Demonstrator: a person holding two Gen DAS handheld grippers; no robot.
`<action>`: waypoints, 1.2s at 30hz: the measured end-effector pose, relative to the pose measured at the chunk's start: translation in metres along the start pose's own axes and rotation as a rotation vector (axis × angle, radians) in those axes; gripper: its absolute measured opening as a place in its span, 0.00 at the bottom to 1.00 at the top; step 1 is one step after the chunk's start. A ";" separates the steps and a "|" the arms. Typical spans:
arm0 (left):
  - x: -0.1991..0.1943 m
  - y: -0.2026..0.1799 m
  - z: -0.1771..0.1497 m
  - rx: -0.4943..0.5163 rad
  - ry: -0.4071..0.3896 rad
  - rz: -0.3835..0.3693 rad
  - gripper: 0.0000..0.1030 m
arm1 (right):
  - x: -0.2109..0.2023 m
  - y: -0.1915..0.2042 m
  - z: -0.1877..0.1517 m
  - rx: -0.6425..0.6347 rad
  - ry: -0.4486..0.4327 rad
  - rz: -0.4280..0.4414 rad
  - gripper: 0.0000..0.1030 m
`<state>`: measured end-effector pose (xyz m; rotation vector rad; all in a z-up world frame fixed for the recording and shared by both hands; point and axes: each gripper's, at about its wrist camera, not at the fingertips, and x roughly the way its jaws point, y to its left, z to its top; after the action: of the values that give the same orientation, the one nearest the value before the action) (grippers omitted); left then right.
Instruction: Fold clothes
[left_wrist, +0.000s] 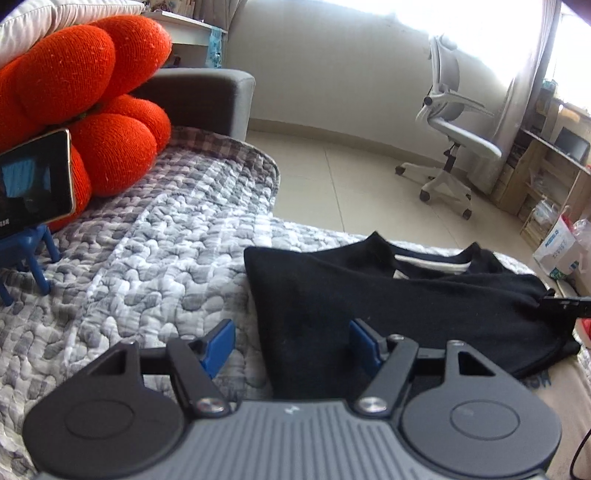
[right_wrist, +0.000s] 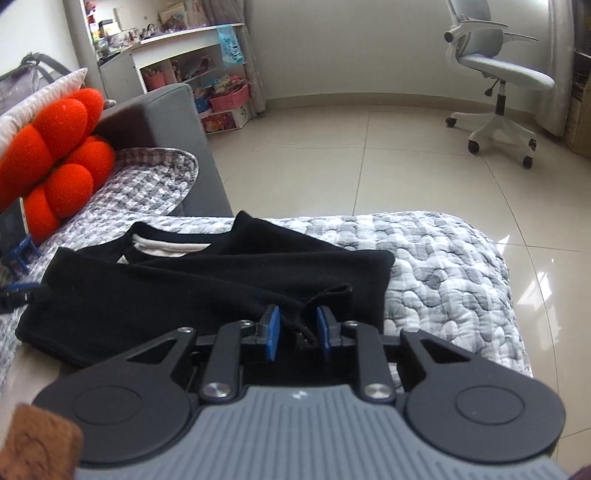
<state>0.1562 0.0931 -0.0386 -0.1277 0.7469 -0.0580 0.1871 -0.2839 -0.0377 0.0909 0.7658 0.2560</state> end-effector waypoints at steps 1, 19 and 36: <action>0.002 0.002 -0.001 -0.005 0.009 0.007 0.67 | 0.000 -0.002 0.000 0.006 -0.006 -0.022 0.19; -0.014 0.004 0.006 -0.037 -0.034 -0.014 0.65 | -0.090 -0.053 0.027 0.216 -0.325 0.387 0.32; -0.001 -0.014 -0.005 0.058 0.039 0.034 0.66 | -0.036 -0.005 -0.011 -0.162 0.193 0.096 0.31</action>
<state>0.1521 0.0793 -0.0396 -0.0584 0.7857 -0.0502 0.1553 -0.2978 -0.0223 -0.0507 0.9303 0.4216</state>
